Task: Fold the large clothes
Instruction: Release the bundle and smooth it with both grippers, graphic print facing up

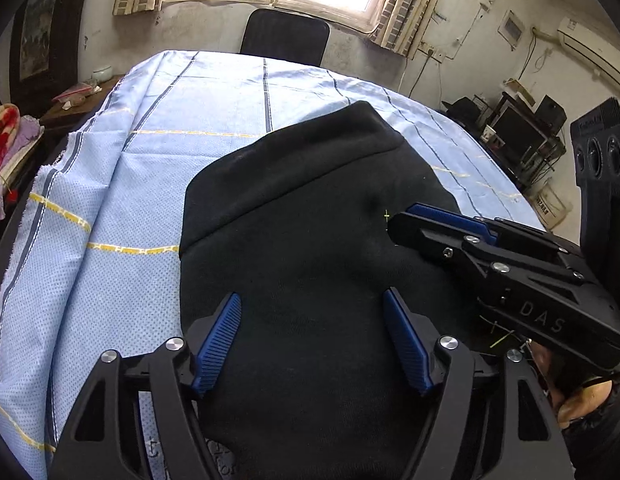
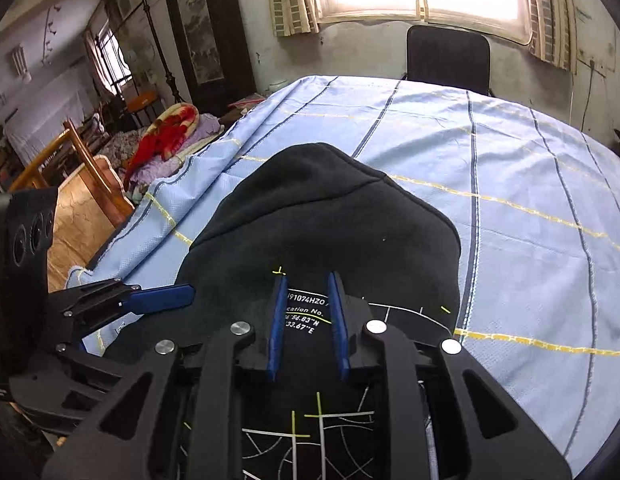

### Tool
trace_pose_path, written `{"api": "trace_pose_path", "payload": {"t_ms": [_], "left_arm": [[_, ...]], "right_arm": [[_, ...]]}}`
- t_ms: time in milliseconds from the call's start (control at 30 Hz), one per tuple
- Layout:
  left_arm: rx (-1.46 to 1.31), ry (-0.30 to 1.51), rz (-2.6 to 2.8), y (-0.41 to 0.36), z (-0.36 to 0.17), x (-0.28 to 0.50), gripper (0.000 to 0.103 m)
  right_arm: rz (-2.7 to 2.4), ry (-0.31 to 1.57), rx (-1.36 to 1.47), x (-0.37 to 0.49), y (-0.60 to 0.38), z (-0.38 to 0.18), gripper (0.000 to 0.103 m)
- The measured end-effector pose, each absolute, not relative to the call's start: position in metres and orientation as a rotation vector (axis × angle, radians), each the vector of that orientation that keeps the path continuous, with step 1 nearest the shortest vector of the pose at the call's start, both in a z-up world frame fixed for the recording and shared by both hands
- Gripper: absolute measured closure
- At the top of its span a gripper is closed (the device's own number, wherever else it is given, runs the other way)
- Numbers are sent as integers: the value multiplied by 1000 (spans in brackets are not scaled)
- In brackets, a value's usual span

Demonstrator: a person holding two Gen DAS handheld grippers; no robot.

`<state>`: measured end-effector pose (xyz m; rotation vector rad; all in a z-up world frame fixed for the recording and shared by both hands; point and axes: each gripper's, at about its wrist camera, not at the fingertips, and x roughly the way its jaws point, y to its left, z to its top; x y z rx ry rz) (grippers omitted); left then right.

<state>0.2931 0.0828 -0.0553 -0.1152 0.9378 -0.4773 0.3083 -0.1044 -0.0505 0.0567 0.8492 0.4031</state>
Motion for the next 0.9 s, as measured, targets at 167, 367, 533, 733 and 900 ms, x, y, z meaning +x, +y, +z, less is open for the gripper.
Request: {"api": "trace_pose_path", "payload": {"t_ms": [167, 367, 533, 733, 900], "left_arm": [[-128, 943, -461, 86, -59, 298, 19], [-199, 945, -441, 103, -39, 290, 23], [-172, 870, -445, 110, -9, 252, 23], [-160, 876, -399, 111, -15, 228, 23], [-189, 934, -388, 116, -38, 225, 22]], "right_arm": [[401, 854, 80, 309, -106, -49, 83], [441, 900, 155, 308, -116, -30, 71], [478, 810, 186, 264, -135, 6, 57], [532, 832, 232, 222, -142, 0, 57], [522, 874, 243, 210, -142, -23, 57]]}}
